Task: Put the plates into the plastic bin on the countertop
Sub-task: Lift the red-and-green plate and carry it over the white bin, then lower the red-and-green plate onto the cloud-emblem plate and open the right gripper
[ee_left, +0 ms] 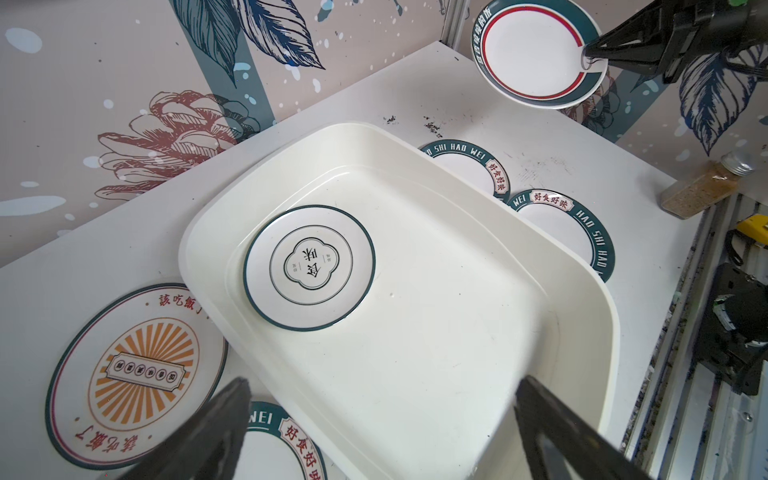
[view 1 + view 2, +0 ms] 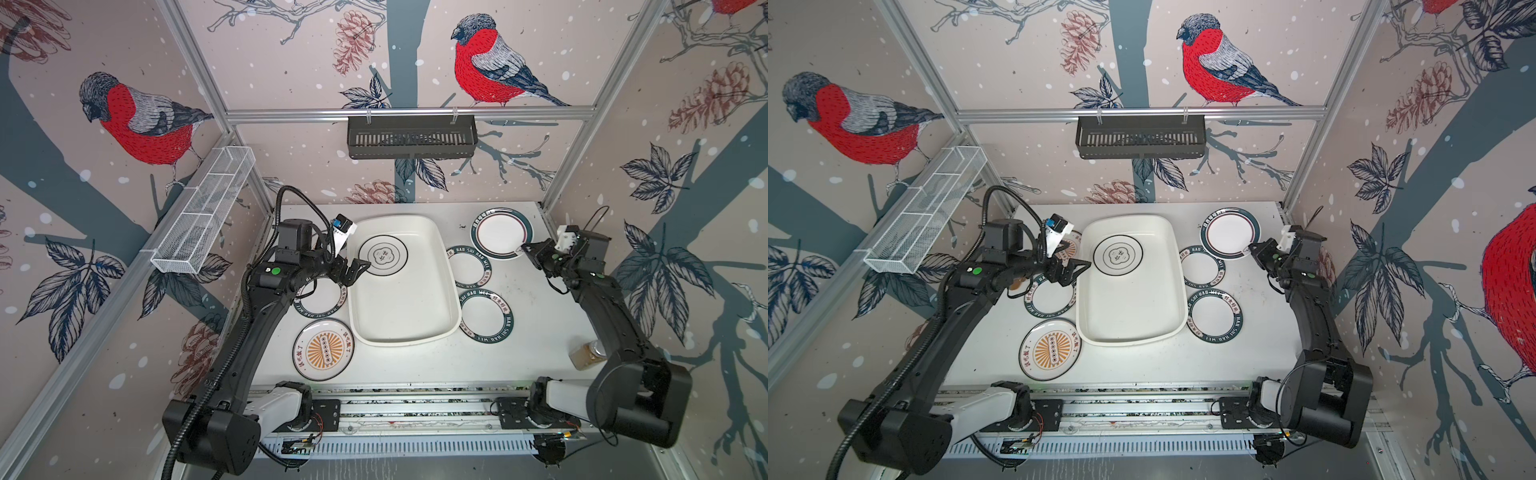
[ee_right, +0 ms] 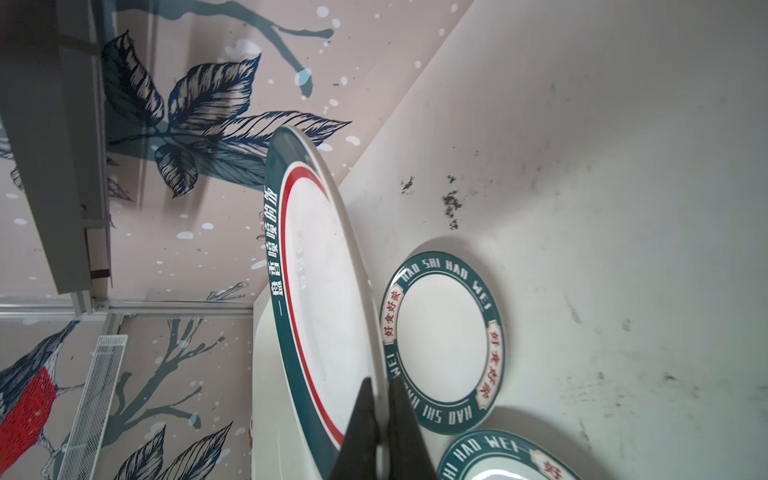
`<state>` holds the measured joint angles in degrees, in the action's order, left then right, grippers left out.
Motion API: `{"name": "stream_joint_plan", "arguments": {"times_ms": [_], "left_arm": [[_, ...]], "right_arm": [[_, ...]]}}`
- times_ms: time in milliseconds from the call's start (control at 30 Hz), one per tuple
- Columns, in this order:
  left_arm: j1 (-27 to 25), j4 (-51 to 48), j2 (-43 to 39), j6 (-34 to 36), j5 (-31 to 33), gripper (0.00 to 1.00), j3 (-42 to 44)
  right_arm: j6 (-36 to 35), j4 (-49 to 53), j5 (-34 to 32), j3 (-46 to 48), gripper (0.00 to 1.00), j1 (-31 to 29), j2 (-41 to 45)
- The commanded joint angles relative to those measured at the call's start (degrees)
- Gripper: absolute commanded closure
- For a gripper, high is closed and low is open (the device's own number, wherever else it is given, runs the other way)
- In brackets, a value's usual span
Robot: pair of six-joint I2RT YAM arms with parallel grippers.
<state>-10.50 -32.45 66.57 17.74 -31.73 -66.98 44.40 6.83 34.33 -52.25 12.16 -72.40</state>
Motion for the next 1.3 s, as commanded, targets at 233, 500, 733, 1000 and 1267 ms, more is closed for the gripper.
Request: {"name": "stream_joint_plan", "arguments": {"times_ms": [233, 500, 733, 1000, 1267], "left_arm": [[-0.04, -1.28, -0.3, -1.06, -0.52, 0.02, -1.49], [0.04, -1.54, -2.6, -1.53, -2.0, 0.01, -0.82], [-0.02, -1.1, -5.79, -2.17, 1.0, 0.02, 0.0], [-0.04, 1.94, -9.01, -3.98, 3.03, 0.02, 4.11], [0.01, 2.12, -9.91, -4.02, 4.35, 0.02, 4.45]], "right_arm": [[4.29, -3.94, -6.35, -6.4, 0.98, -17.79, -2.2], [4.45, -6.74, -9.08, -10.28, 0.98, -28.86, -7.72], [3.96, -9.46, -10.4, -11.7, 0.98, -34.76, -12.76], [2.97, -13.18, -9.48, -11.6, 0.98, -38.43, -18.42], [2.4, -15.67, -9.43, -11.95, 0.98, -40.11, -22.98]]}}
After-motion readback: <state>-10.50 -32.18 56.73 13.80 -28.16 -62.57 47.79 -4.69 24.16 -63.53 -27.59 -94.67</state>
